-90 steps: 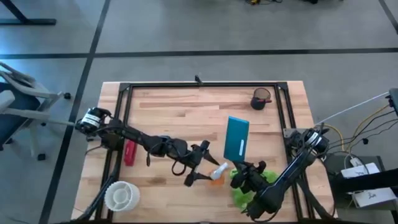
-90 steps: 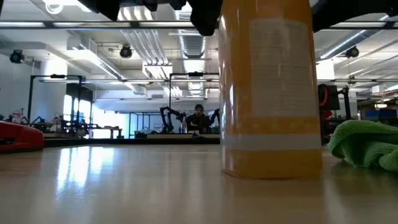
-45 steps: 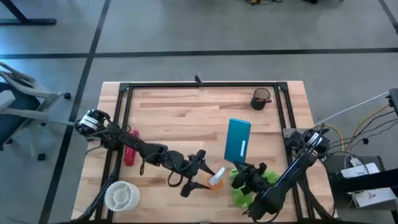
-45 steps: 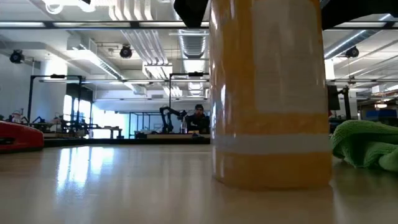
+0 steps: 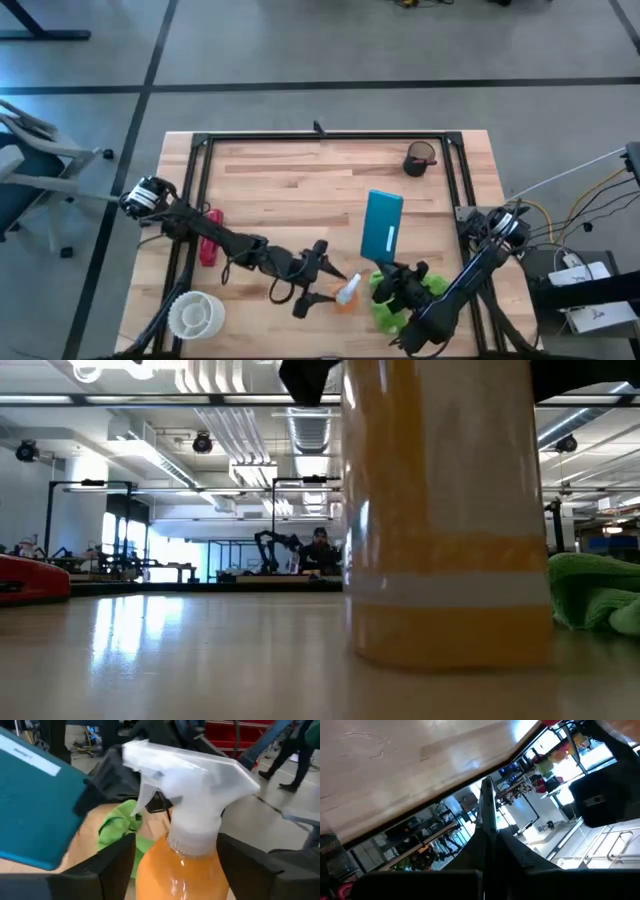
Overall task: Apply microfiber cloth
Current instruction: Spray the back of the blue cellphone with the yellow spray bottle
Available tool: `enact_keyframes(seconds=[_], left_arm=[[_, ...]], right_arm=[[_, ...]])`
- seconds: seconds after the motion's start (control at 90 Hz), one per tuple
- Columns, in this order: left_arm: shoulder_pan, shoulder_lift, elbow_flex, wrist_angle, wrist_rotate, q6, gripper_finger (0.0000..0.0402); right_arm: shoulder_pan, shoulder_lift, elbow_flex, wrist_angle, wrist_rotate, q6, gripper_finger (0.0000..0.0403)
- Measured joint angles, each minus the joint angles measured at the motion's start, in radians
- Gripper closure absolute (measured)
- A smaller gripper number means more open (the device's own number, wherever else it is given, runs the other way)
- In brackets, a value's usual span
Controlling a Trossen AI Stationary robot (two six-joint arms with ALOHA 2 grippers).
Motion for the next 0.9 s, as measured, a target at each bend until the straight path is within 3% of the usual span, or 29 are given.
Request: enact_keyframes(seconds=[0.167, 0.322, 0.467, 0.633, 0.9], left_arm=[[0.026, -0.002, 0.000, -0.001, 0.113, 0.011, 0.0057], [0.044, -0.002, 0.020, -0.056, 0.114, 0.083, 0.0021], [0.059, -0.003, 0.063, -0.072, 0.127, 0.157, 0.0015], [0.095, 0.016, 0.126, -0.155, 0.218, 0.181, 0.0015], [0.106, 0.118, 0.210, -0.161, 0.271, 0.263, 0.0015]], right_arm=[[0.000, 0.000, 0.000, 0.004, -0.002, 0.000, 0.0394], [0.000, 0.001, 0.000, 0.006, 0.004, -0.031, 0.0394], [0.005, 0.001, 0.002, 0.010, 0.001, -0.025, 0.0394], [0.009, 0.001, 0.002, 0.013, -0.018, -0.017, 0.0394], [0.009, 0.001, 0.002, 0.014, -0.018, -0.024, 0.0394]])
